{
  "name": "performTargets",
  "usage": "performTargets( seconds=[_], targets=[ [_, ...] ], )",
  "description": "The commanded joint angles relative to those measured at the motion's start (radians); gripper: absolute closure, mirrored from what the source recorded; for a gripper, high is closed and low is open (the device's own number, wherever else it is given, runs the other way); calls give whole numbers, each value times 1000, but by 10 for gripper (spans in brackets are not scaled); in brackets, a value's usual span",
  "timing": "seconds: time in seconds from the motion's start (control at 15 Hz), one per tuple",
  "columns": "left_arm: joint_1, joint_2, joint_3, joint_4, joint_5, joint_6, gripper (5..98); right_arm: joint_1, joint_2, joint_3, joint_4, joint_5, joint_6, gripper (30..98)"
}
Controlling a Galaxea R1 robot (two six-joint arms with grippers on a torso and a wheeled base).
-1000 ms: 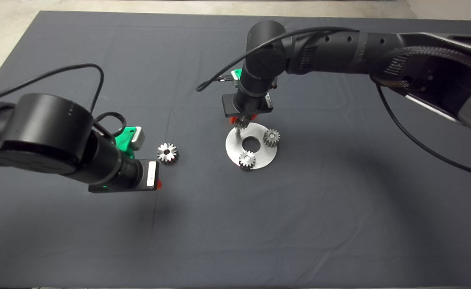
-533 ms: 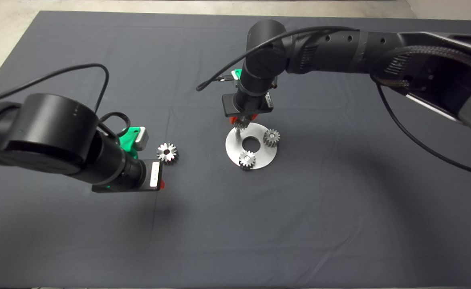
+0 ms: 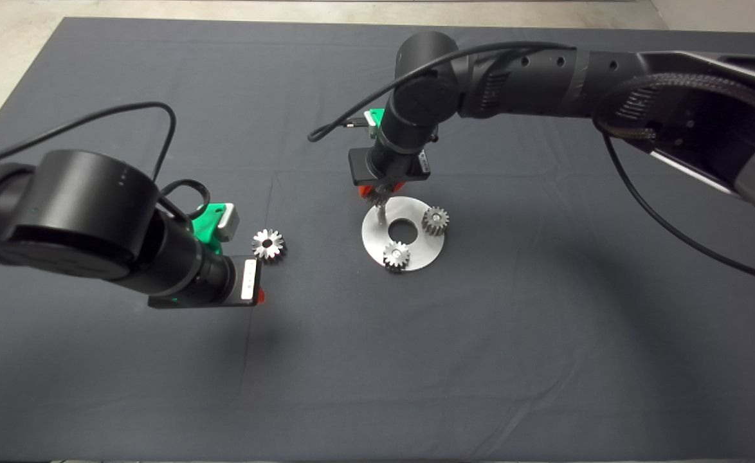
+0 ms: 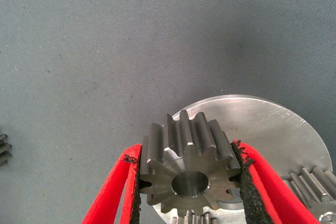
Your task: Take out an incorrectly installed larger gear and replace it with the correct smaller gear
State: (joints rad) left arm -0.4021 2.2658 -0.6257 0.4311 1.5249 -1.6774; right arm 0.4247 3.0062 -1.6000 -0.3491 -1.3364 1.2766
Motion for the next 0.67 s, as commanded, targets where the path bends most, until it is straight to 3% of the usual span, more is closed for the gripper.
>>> performTargets(
  seconds=[0.0, 0.6],
  targets=[
    [-17, 1, 3, 11, 86, 2, 499, 32, 6, 3, -48, 7, 4, 900],
    [-17, 2, 4, 11, 86, 2, 499, 17, 4, 11, -47, -6, 7, 899]
  ],
)
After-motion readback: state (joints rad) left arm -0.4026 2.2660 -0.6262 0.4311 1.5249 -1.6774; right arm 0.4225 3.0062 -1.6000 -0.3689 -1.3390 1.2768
